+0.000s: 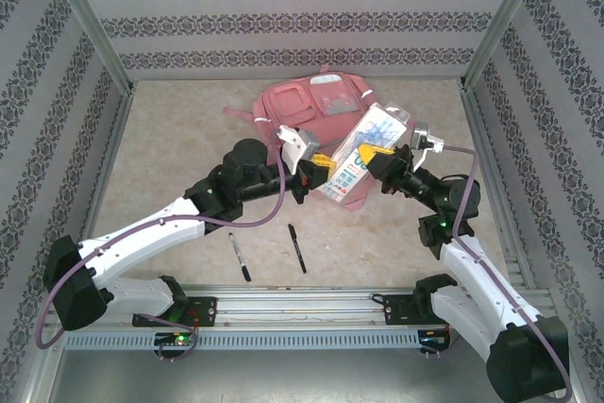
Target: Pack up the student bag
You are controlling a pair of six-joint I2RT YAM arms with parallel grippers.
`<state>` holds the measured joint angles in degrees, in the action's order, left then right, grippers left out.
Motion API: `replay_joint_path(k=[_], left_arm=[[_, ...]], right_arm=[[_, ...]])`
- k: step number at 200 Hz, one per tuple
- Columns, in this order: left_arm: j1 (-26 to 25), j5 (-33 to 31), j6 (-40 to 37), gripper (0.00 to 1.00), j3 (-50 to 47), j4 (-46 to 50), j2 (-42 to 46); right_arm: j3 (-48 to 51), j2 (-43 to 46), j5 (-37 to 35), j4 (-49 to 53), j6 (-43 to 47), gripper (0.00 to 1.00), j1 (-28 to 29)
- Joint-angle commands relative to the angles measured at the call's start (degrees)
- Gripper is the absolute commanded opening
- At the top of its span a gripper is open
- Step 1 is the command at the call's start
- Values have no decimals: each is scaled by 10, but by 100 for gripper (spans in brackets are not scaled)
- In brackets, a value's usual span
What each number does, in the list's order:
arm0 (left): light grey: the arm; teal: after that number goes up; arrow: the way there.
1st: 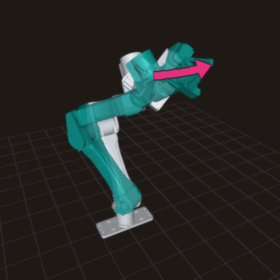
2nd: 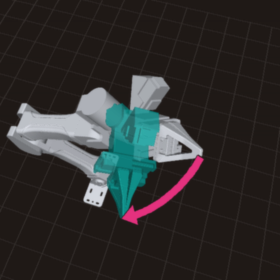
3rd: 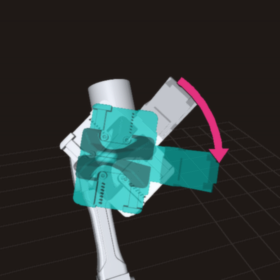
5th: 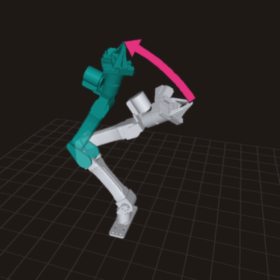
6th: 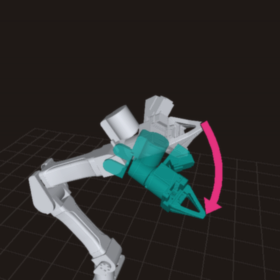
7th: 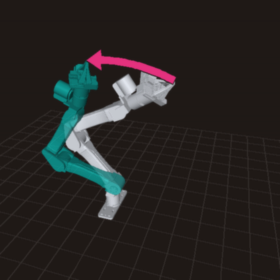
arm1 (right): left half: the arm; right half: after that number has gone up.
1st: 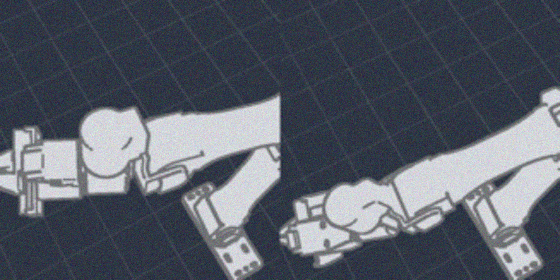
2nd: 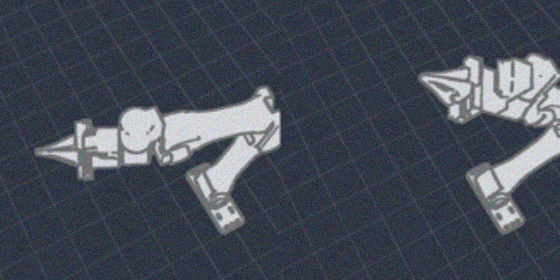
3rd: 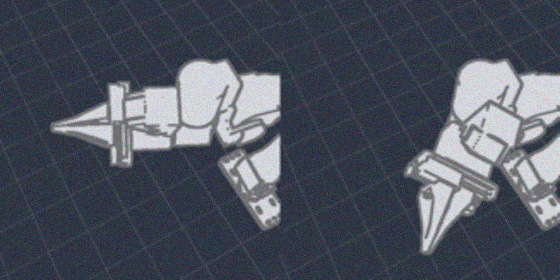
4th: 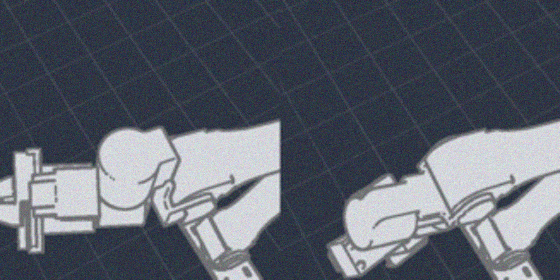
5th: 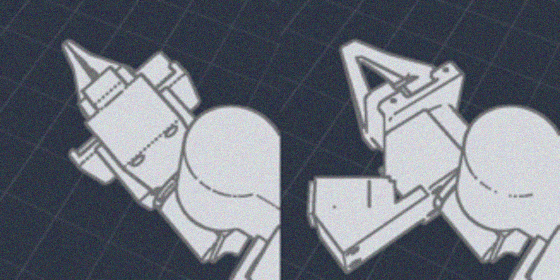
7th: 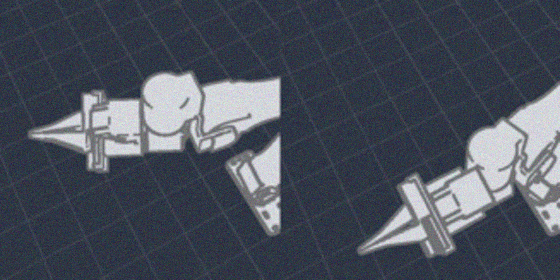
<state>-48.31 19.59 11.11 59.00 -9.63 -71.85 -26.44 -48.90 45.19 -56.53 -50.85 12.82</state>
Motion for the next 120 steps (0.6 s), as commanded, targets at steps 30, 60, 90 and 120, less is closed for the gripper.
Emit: replay_joint_path(k=[30,60,90,120], left_arm=[[19,-87,-86,100,7,52,-2],[27,-185,-170,100,137,307,-119],[31,-237,-170,100,320,502,-287],[31,-238,-184,100,481,600,-430]], right_arm=[[-61,10,-56,264,81,0,-18],[-137,-5,-261,654,141,0,-55],[-122,-25,-317,736,85,0,-117],[-145,-54,-311,798,145,0,-169]])
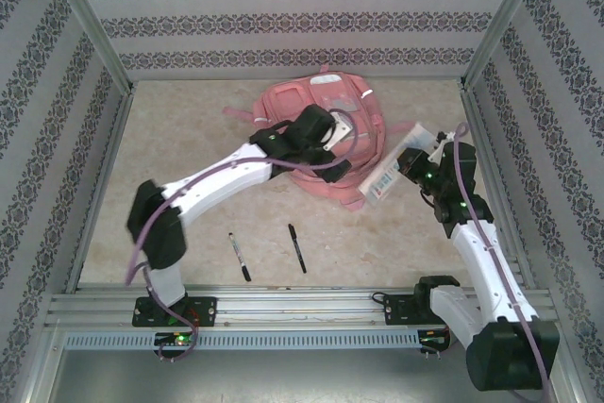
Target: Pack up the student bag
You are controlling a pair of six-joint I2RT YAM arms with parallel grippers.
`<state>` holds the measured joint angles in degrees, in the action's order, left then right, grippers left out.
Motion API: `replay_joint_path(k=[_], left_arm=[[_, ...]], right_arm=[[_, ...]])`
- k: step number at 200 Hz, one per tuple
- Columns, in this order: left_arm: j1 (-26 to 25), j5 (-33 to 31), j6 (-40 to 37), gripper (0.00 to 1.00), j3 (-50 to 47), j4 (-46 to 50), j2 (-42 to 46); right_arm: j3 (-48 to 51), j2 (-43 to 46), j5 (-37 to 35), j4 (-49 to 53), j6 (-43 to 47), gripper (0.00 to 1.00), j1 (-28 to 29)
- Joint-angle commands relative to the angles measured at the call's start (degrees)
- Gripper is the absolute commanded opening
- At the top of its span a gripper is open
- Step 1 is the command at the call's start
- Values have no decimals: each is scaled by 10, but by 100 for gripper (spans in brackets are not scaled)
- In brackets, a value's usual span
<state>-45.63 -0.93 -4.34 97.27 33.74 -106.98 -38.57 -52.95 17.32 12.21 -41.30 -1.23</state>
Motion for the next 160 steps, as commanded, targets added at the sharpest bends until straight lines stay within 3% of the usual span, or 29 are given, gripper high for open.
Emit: replay_joint_path(k=[1,37,73,104,130,146,160], left_arm=[[5,-33,-29,100,104,168,-84],[6,-83,-47,100,251,216,-218],[20,-127,-20,100,346,227,-305],[42,-138,17,91,385,232,-352],[56,-98,23,67,385,224,-372],[56,-79,9,43,388,236,-378],[56,-63,1,13,403,254,-372]], right_arm=[[-26,-14,-33,114,53,0,-29],[-69,-27,-39,165,126,0,-54],[-35,-22,23,107,72,0,-55],[-38,-41,53,119,60,0,-55],[-39,-60,87,118,52,0,-55],[-51,-75,118,129,43,0,-55],[-54,-88,160,128,19,0,-55]])
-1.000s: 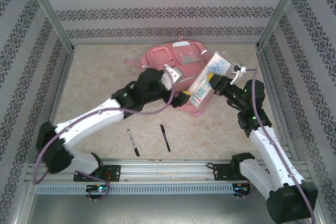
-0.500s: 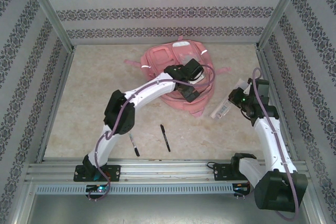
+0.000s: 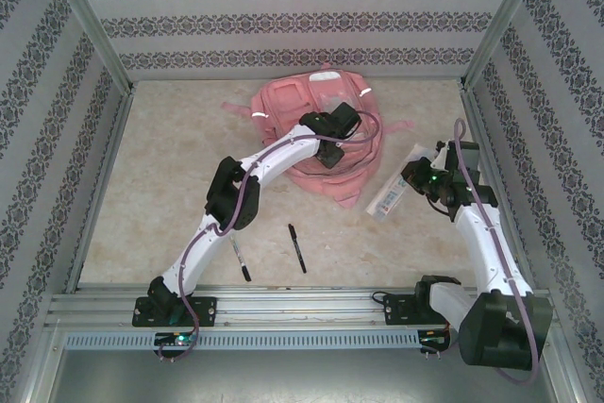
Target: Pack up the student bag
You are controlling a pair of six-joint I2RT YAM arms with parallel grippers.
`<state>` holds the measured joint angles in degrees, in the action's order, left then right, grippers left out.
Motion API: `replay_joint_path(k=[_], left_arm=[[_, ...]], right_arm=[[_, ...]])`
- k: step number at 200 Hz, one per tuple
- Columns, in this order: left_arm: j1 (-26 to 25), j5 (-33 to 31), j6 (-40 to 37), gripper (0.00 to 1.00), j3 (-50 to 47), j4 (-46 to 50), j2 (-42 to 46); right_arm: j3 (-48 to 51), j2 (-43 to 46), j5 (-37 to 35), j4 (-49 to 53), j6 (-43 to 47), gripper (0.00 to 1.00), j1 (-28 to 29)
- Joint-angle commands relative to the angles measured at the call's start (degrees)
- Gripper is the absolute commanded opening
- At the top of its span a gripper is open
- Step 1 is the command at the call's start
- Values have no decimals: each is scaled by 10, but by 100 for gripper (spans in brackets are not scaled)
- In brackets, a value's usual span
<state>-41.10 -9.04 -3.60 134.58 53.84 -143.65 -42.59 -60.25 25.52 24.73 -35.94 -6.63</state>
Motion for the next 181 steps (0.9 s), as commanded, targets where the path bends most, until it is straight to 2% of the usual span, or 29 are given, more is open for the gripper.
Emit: replay_joint_path(k=[1,6,11,39,48,58,83,106,133,153,168,181], left_arm=[[10,19,-7,11,31,54,-5],[10,23,-9,4,40,63,1],[11,26,-9,2,49,72,7],[10,43,-8,0,70,85,83],[11,42,-10,0,70,80,109],[11,38,-16,0,70,72,136],[11,25,-27,0,75,54,185],[11,21,-8,0,79,32,220],[11,53,17,0,75,18,245],[11,69,27,0,74,19,239],[11,93,47,0,81,19,234],[11,112,69,0,81,13,234]], right_arm=[[-13,-16,81,1,-37,0,-1],[-11,-21,104,-8,-47,0,-1],[-8,-29,132,-21,-55,0,-1],[-31,-106,330,-65,-96,0,8],[-40,-123,363,-77,-107,0,26],[-44,-131,365,-94,-121,0,48],[-35,-144,306,-186,-208,0,77],[-28,-161,187,-232,-309,0,102],[-28,-224,101,-366,-407,0,149],[-32,-277,8,-435,-475,0,185],[-54,-306,-73,-430,-497,0,217],[-86,-324,-150,-369,-509,0,245]])
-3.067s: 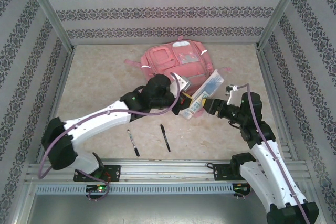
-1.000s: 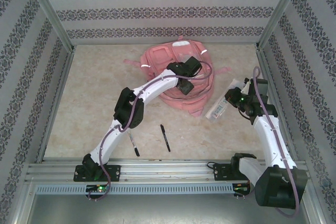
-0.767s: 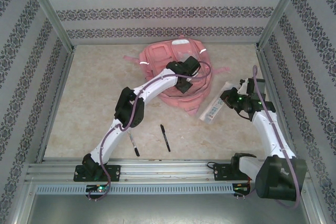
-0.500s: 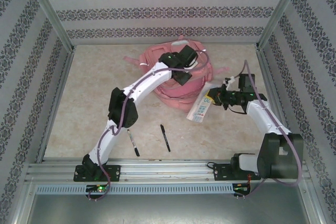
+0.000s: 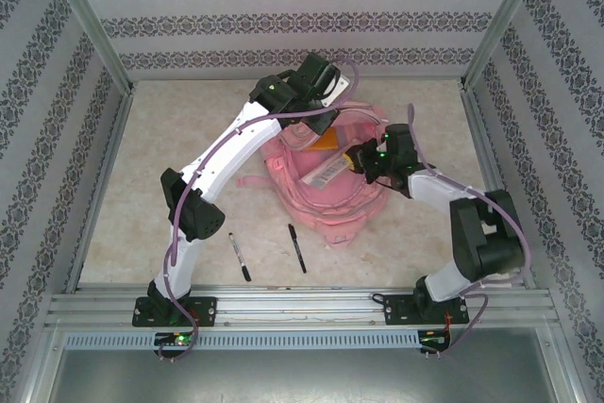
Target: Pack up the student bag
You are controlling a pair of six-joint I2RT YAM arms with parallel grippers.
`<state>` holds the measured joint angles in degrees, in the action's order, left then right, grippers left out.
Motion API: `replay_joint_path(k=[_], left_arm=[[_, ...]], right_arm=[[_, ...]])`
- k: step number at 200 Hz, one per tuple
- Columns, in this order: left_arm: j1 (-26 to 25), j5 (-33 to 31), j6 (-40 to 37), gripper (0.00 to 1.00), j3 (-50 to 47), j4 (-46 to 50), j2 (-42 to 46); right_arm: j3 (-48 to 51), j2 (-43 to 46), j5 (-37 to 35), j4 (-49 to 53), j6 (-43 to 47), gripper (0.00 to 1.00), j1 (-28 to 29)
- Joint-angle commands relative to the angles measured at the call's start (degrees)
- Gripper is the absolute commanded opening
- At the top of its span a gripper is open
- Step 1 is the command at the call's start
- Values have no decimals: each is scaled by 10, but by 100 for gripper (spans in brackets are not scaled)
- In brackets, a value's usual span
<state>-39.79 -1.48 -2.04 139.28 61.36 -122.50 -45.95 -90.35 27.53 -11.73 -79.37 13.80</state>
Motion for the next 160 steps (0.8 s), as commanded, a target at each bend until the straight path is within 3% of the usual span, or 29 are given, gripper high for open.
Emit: replay_joint_path(k=[1,36,79,111,160], left_arm=[[-2,38,56,0,34,-62,23],[-2,75,85,0,34,-70,24],[-2,93,99,0,34,-59,24],[-2,112,113,0,31,-58,24],[-2,138,133,0,22,-57,21]], right_arm=[[-54,-25,-176,-1,-77,0,43],[-87,-64,-324,77,-118,0,89],[-123,-123,-362,57,-134,0,108],[-143,-139,-466,58,-79,0,134],[-172,-233,-375,-81,-126,0,112]])
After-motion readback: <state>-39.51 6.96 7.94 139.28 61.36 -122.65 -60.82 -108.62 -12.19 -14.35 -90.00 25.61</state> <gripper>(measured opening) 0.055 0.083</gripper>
